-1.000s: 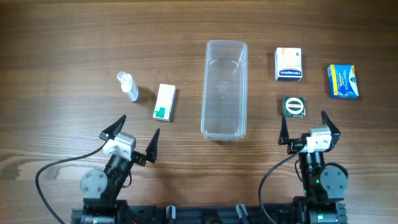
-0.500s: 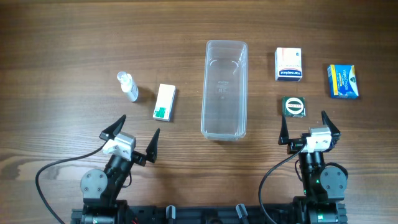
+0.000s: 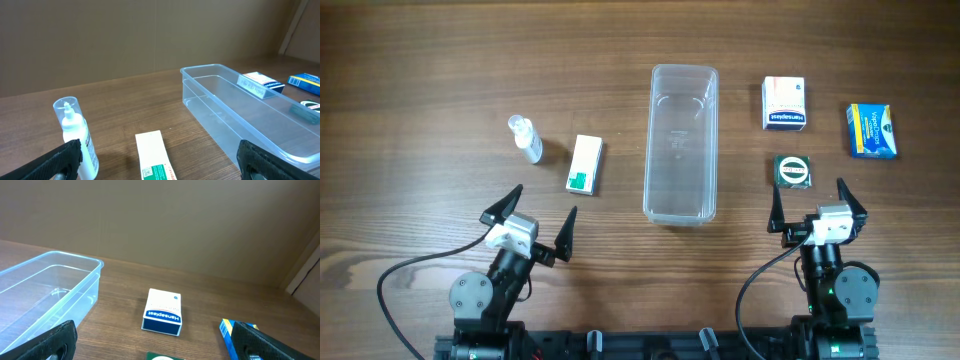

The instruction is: Pack container

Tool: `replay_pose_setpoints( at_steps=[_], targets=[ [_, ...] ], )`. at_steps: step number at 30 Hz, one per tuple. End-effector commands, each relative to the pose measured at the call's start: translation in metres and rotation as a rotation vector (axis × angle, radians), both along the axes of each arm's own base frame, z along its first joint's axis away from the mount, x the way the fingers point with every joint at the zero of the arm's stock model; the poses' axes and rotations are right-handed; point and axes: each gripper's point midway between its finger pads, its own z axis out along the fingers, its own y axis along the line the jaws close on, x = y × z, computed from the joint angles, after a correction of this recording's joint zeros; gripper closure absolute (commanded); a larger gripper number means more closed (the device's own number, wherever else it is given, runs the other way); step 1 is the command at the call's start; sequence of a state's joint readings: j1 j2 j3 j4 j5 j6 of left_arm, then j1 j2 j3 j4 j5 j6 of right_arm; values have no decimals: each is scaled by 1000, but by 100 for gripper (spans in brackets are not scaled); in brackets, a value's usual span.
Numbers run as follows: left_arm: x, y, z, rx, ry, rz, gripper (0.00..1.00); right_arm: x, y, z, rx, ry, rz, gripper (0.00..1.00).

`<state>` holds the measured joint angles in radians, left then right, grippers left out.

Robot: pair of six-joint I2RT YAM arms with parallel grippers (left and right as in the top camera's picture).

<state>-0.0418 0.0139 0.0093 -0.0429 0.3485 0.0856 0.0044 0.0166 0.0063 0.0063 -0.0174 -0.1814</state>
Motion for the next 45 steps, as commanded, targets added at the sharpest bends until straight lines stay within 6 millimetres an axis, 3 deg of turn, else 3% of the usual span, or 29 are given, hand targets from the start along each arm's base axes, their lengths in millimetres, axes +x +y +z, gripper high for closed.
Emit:
replay_pose_setpoints(
  at_steps=[1, 23, 24, 26, 30, 34, 37, 38, 41, 45],
  targets=[
    [1, 3, -2, 8, 0, 13, 0, 0, -2, 1, -6, -5, -13, 0],
    [1, 3, -2, 8, 0, 13, 0, 0, 1, 1, 21, -7, 2, 0],
    [1, 3, -2, 8, 1, 13, 0, -1, 15, 0, 99, 5, 83, 0],
    [1, 3, -2, 8, 0, 13, 0, -2, 24, 1, 260, 17, 139, 0],
    [1, 3, -2, 8, 0, 13, 0, -2, 25, 1, 669, 58, 140, 0],
    [1, 3, -2, 8, 0, 13, 0, -4, 33, 4, 891, 89, 179, 0],
    [1, 3, -2, 8, 0, 13, 0, -21, 77, 24, 735, 97, 477, 0],
    [1, 3, -2, 8, 0, 13, 0, -25, 82, 30, 715, 89, 513, 0],
    [1, 3, -2, 8, 0, 13, 0, -30, 83, 51, 668, 40, 538, 0],
    [1, 3, -2, 8, 0, 13, 0, -41, 73, 112, 507, -117, 498, 0]
  ],
)
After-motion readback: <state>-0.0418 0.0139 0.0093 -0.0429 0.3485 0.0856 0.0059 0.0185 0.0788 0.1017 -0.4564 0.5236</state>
